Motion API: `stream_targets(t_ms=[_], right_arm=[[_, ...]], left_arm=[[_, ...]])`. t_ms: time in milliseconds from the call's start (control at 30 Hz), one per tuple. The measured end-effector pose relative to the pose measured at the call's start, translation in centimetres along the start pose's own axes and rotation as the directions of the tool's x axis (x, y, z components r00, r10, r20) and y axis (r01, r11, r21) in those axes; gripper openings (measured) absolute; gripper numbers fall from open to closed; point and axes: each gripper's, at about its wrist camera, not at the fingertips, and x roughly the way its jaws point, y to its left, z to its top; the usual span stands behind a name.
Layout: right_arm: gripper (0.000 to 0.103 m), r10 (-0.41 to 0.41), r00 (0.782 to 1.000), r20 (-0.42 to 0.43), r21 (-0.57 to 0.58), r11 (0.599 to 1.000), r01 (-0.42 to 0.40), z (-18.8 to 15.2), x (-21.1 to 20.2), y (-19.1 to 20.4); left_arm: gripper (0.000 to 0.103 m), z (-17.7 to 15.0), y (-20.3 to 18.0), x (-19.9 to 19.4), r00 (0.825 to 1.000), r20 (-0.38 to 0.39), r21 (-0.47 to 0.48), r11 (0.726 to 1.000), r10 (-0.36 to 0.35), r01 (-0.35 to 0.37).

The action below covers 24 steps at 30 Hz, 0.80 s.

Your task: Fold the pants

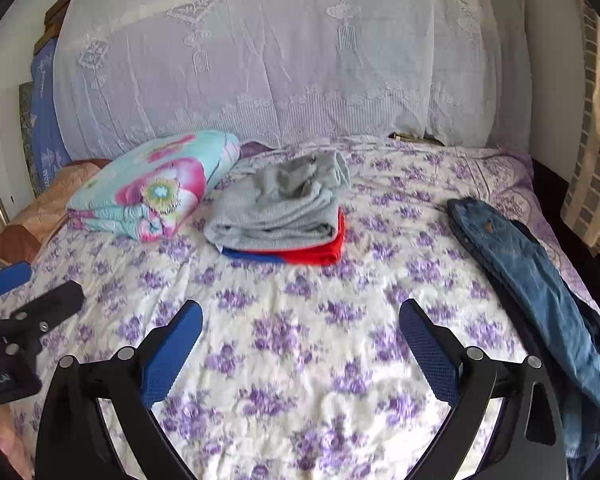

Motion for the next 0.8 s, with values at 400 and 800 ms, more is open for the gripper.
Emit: stream_targets(t_ms=[400,800], right_arm=[[0.099,-0.075,0.997,0.014,-0.023,0.997,0.075,-2.6,-2.1,1.7],[0.099,-0.063,0.998,0.031,-0.021,0.998,0.064,-2.6,-3.1,1.9]], left_arm=[[0.098,-3.1,0.1,-2.5,1.0,0.0,0.015,1.0,0.018,-0.018],[0.098,-3.1,-0.1,-2.4,1.0,-0.004,0.014,1.0,0.005,-0.005]])
